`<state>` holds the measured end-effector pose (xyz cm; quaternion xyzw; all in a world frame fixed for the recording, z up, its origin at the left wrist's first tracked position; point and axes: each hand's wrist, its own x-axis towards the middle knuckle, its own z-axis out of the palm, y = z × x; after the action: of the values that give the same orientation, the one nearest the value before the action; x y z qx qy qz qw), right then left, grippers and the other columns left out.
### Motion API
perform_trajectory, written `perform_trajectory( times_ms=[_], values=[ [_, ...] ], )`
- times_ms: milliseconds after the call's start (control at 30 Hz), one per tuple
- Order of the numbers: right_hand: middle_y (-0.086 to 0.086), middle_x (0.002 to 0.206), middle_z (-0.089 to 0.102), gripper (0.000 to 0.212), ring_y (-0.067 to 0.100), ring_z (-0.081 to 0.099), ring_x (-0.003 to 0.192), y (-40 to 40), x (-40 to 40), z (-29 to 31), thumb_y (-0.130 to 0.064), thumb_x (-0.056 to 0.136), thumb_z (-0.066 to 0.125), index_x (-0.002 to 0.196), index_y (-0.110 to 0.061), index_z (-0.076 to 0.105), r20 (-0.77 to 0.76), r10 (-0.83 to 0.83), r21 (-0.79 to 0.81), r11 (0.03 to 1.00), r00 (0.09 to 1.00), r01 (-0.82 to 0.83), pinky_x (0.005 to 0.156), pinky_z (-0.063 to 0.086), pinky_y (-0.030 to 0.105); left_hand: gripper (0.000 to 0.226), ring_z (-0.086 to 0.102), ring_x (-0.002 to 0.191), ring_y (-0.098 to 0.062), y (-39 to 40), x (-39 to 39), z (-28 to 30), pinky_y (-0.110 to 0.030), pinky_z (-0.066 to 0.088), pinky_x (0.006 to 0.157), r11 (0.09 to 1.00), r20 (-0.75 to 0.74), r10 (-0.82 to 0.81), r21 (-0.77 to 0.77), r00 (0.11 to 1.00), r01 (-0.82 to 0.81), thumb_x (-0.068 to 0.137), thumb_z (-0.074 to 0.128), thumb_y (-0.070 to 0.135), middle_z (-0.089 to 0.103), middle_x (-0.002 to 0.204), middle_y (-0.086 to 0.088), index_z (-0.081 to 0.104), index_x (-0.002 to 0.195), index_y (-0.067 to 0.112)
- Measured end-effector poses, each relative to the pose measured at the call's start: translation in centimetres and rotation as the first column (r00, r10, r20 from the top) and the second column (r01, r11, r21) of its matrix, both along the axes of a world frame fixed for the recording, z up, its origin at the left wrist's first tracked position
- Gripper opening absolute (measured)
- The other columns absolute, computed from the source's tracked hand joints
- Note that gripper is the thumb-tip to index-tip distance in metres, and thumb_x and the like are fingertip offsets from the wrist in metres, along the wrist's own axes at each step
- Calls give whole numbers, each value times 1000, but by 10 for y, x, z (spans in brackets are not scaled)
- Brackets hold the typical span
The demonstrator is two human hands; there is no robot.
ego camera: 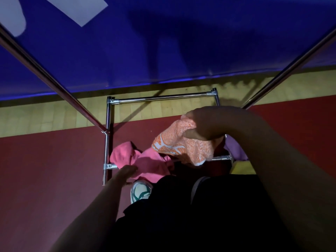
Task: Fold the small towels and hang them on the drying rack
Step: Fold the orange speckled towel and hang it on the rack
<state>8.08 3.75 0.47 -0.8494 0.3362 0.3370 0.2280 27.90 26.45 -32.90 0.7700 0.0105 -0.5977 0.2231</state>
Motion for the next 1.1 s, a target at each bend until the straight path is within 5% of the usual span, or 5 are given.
perform_trajectory(
  times_ms=[200,367,633,800,1100],
  values=[
    [7,152,51,64,28,53,132,-3,-2,1,-48,101,56,156,-21,37,-1,-17,2,1000,1000,17,106,46,38,34,56,74,-25,-13,1,-1,-24,48,48,997,183,54,-64,982,-43,100,68,24,58,72,-10,68,102,-10],
    [8,145,56,61,28,57,125,-1,-3,7,-47,101,57,153,-18,43,2,-43,-25,999,999,43,99,47,34,63,69,87,-31,-33,8,19,-40,60,81,947,231,309,-169,923,-275,65,96,22,70,96,-17,59,105,-9],
    [7,120,66,47,20,61,90,-16,-37,6,-48,102,56,134,-14,57,-45,-157,-48,987,986,155,75,52,32,38,64,125,-35,-66,-2,90,-48,55,101,828,-314,117,-493,942,-267,107,52,22,63,142,-18,59,144,13],
    [6,84,72,35,19,66,71,-36,-95,9,-44,92,68,93,-9,70,24,-393,-113,912,919,393,66,52,28,69,67,107,-30,-100,-23,182,-34,61,76,787,-459,50,-529,887,-318,65,53,6,57,140,-23,57,134,-3],
    [18,86,65,28,19,60,55,-8,-178,44,-21,94,67,76,-1,60,358,-805,181,556,472,811,54,50,23,42,73,75,-26,-138,-70,359,-31,61,72,676,-362,-178,-720,915,-153,67,36,0,74,80,-17,77,77,-1]
  ],
)
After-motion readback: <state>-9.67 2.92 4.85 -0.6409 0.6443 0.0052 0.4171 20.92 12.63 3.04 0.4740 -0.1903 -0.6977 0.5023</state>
